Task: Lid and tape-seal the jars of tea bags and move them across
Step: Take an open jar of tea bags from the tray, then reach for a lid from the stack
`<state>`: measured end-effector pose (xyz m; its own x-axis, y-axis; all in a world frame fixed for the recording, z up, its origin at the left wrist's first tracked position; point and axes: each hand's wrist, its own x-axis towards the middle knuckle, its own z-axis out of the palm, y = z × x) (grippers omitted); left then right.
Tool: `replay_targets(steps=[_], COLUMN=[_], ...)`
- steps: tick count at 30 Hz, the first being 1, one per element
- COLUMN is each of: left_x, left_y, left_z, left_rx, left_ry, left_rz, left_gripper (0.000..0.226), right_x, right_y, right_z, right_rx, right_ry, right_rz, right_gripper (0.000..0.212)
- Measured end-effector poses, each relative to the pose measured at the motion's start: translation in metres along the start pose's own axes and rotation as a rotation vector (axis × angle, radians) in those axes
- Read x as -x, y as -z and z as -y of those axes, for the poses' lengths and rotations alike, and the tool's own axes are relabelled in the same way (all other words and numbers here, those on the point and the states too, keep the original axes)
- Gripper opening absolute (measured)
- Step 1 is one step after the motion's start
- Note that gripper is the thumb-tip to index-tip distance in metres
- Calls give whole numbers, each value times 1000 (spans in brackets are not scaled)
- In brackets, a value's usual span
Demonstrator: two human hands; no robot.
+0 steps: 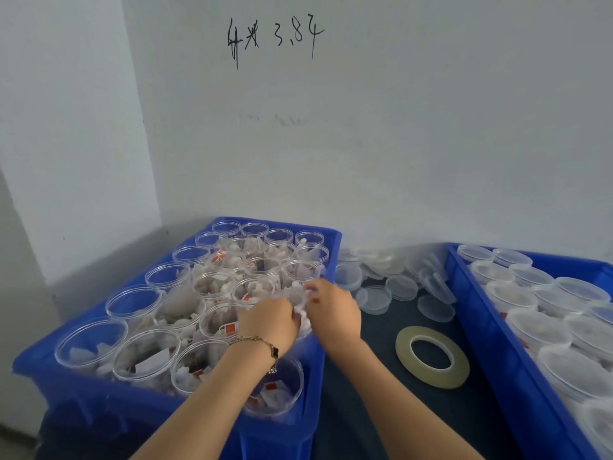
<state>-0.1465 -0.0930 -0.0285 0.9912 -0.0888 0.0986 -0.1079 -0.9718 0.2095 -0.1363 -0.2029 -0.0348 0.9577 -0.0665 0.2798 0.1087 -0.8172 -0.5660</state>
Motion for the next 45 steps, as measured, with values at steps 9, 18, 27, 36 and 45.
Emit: replay_targets(steps=[9, 18, 27, 36, 45], left_x=[18, 10, 8, -20, -38], left_y=[52, -38, -124, -186, -183], left_z=[-39, -119, -133, -124, -136], left_rx=[39, -71, 353, 1211, 1255], left_ry=[-456, -379, -237, 20, 30], left_rz=[-490, -7, -232, -45, -102], left_gripper=[49, 36, 91, 95, 59], right_x=[-9, 20, 6, -44, -96], right_y=[99, 88, 57, 45, 12], right_z=[11, -113, -162, -189, -214], right_rx=[-97, -23, -44, -271, -285], right_ry=[28, -236, -292, -365, -376], right_rz=[-410, -158, -123, -92, 164], right_gripper=[29, 18, 18, 17, 27])
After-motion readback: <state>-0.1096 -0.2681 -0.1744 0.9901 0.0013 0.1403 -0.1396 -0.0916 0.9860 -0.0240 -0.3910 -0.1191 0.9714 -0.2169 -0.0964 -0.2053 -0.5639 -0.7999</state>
